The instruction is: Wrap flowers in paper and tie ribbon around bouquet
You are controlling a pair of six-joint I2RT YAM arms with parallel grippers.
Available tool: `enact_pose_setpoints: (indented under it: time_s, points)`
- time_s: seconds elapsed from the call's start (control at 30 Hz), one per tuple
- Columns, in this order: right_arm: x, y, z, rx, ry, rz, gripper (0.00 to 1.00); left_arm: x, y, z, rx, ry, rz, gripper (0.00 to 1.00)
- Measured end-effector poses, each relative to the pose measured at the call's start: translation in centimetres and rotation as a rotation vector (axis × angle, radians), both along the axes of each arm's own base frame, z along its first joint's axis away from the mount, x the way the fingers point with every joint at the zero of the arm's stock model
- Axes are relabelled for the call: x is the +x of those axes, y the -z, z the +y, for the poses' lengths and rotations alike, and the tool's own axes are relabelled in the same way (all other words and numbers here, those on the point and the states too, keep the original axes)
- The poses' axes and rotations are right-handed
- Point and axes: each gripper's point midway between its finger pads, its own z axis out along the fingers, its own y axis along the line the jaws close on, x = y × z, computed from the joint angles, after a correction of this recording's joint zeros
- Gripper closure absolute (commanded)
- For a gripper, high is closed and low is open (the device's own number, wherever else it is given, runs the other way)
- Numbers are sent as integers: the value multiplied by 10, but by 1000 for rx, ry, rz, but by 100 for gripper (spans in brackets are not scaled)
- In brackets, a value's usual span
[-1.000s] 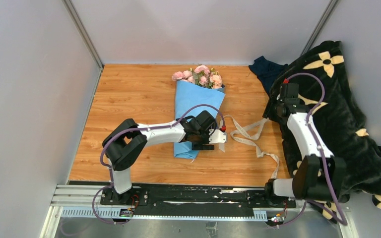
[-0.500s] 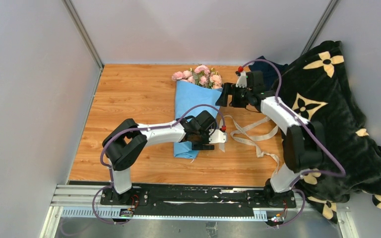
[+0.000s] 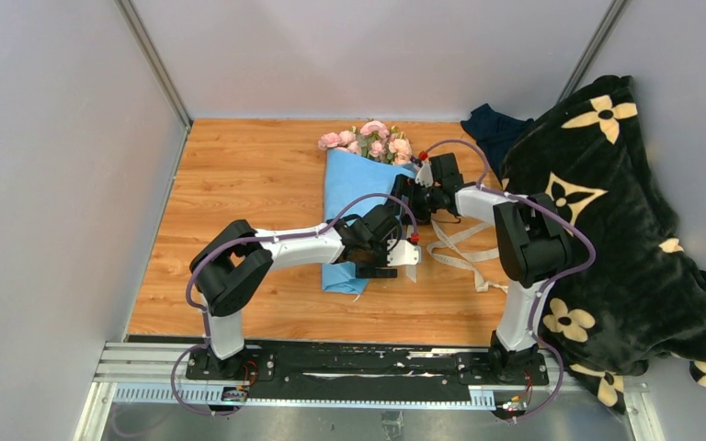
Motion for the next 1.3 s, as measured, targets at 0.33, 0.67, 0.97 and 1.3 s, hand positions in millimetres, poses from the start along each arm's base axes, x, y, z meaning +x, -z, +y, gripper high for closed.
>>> enact_pose_setpoints:
  time_s: [0.33, 0.67, 0.97, 1.3]
  points:
    - [17, 0, 27, 151, -21, -30, 48, 0, 0, 0, 1, 0, 0, 25]
    - [20, 14, 38, 179, -8, 7, 100, -5, -2, 1, 14, 19, 27, 18]
    - [80, 3, 51, 215, -110, -76, 100, -4, -90, -71, -297, -14, 121, 16]
    - [101, 13, 37, 202, -224, -100, 100, 87, -32, -106, -396, -342, 222, 16]
